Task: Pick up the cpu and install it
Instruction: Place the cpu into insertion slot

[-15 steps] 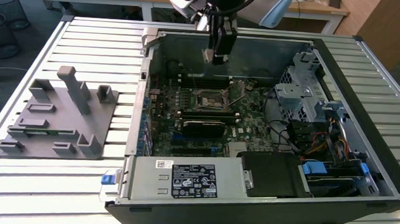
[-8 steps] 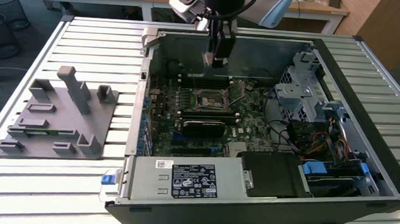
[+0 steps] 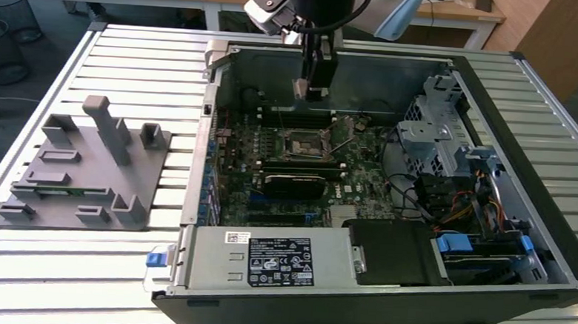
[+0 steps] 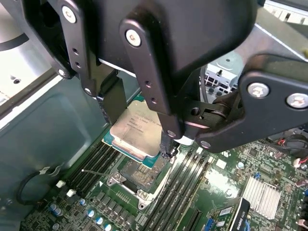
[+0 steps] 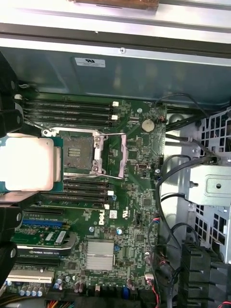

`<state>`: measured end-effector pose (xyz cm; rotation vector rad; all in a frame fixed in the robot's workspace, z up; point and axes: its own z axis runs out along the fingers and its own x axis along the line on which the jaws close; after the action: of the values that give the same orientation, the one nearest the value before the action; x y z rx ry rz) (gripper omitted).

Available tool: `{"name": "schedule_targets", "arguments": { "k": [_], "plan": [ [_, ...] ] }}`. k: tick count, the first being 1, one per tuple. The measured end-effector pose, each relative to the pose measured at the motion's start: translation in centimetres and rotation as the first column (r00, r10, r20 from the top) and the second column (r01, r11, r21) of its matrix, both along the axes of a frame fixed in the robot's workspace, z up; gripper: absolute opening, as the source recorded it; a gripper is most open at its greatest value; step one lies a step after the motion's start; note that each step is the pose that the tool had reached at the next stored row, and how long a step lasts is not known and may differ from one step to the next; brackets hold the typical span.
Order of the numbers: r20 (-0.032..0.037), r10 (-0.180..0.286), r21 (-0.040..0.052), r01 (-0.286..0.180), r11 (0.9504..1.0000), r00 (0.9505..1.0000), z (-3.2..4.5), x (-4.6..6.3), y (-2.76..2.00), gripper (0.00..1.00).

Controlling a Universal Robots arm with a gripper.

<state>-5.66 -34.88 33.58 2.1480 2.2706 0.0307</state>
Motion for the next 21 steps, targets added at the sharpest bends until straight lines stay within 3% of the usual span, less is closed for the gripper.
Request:
{"name": "schedule_targets", "arguments": {
  "k": [21],
  "plan": [
    [0.0001,0.000,0.0004,0.000,1.0000,1.0000,-0.74,0.00,0.00,0.53]
  ]
}}
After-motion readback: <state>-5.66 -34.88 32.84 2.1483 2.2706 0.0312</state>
